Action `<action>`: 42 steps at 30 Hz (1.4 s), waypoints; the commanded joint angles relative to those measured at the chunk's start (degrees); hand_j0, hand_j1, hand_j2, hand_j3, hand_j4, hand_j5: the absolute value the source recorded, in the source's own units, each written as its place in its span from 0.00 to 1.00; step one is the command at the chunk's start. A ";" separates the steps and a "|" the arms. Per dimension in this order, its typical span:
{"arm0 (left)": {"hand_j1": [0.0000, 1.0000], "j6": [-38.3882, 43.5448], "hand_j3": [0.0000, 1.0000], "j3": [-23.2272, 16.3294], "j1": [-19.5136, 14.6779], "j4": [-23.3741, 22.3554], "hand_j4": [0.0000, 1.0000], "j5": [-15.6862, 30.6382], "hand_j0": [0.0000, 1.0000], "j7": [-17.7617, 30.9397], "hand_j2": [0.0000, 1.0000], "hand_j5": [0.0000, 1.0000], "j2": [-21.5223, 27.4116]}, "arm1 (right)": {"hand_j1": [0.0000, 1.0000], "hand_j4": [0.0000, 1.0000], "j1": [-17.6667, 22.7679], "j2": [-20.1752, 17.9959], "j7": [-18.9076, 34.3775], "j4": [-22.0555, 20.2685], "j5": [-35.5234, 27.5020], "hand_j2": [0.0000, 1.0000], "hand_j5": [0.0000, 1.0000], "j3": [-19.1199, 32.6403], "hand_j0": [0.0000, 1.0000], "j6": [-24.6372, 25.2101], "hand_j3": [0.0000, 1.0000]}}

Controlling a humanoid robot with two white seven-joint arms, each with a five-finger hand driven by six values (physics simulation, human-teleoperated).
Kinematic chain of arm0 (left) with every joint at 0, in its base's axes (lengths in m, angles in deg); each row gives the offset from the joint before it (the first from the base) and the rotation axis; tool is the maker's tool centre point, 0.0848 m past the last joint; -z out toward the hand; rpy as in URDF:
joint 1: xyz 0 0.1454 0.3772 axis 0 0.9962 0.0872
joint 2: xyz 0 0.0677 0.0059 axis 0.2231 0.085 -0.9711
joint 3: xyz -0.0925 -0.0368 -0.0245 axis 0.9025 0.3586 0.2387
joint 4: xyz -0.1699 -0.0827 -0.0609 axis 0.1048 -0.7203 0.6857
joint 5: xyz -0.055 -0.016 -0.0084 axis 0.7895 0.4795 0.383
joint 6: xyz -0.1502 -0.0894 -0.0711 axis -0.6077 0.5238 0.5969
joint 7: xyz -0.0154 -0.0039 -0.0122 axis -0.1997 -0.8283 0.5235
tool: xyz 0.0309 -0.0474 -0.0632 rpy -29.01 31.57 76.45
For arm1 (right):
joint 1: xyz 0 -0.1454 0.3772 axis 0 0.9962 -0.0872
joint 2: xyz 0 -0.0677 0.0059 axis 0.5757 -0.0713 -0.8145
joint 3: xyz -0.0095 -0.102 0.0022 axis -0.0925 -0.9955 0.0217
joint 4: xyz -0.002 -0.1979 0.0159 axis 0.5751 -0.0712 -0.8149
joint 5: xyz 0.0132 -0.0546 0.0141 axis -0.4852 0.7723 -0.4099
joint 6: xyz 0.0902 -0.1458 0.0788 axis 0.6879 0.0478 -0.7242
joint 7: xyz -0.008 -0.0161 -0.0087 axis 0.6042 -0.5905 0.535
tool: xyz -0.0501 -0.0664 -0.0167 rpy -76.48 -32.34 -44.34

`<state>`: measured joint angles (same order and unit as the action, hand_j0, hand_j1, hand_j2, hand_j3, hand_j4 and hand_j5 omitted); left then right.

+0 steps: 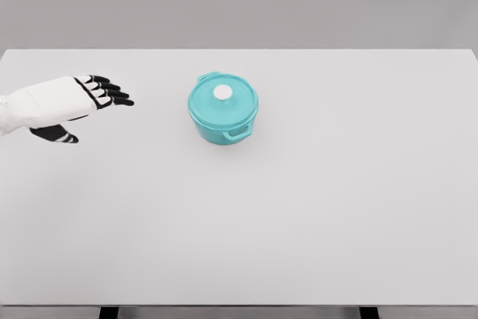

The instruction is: Open the lid of the pot with left arm

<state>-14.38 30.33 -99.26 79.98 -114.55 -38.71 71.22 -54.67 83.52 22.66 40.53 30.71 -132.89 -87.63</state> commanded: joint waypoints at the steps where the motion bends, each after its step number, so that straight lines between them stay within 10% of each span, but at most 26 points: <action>1: 1.00 0.13 1.00 -0.90 0.00 0.05 1.00 -0.62 1.00 0.22 1.00 1.00 -1.02 | 1.00 1.00 0.00 -0.01 0.01 -0.03 -0.01 1.00 1.00 0.04 1.00 -0.01 1.00; 12: 1.00 0.13 1.00 -1.77 -4.92 0.31 1.00 -0.18 1.00 0.22 1.00 1.00 -2.17 | 1.00 1.00 0.17 -0.01 0.01 0.23 -0.01 1.00 1.00 0.04 1.00 -0.01 1.00; 16: 1.00 0.13 1.00 -26.37 -25.92 -18.84 1.00 2.19 1.00 0.22 1.00 1.00 -4.27 | 1.00 1.00 0.09 -0.01 0.01 0.23 -0.01 1.00 1.00 0.04 1.00 -0.01 1.00; 18: 1.00 0.13 1.00 -35.69 -32.86 -18.85 1.00 2.19 1.00 0.22 1.00 1.00 -8.04 | 1.00 1.00 0.09 -0.01 0.01 0.32 -0.01 1.00 1.00 0.04 1.00 -0.01 1.00; 22: 1.00 0.13 1.00 -42.29 -41.30 -18.32 1.00 1.75 1.00 0.22 1.00 1.00 -15.96 | 1.00 1.00 0.09 -0.01 0.01 0.32 -0.01 1.00 1.00 0.04 1.00 -0.01 1.00; 42: 0.94 0.13 0.94 -44.31 -42.19 -23.60 0.94 1.66 0.94 0.22 0.94 0.94 -22.47 | 1.00 1.00 0.09 -0.01 0.01 0.32 -0.01 1.00 1.00 0.04 1.00 -0.01 1.00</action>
<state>-14.40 -13.35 -141.44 57.63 -112.96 -38.46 49.68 -54.58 83.52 22.66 40.84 30.71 -132.85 -87.63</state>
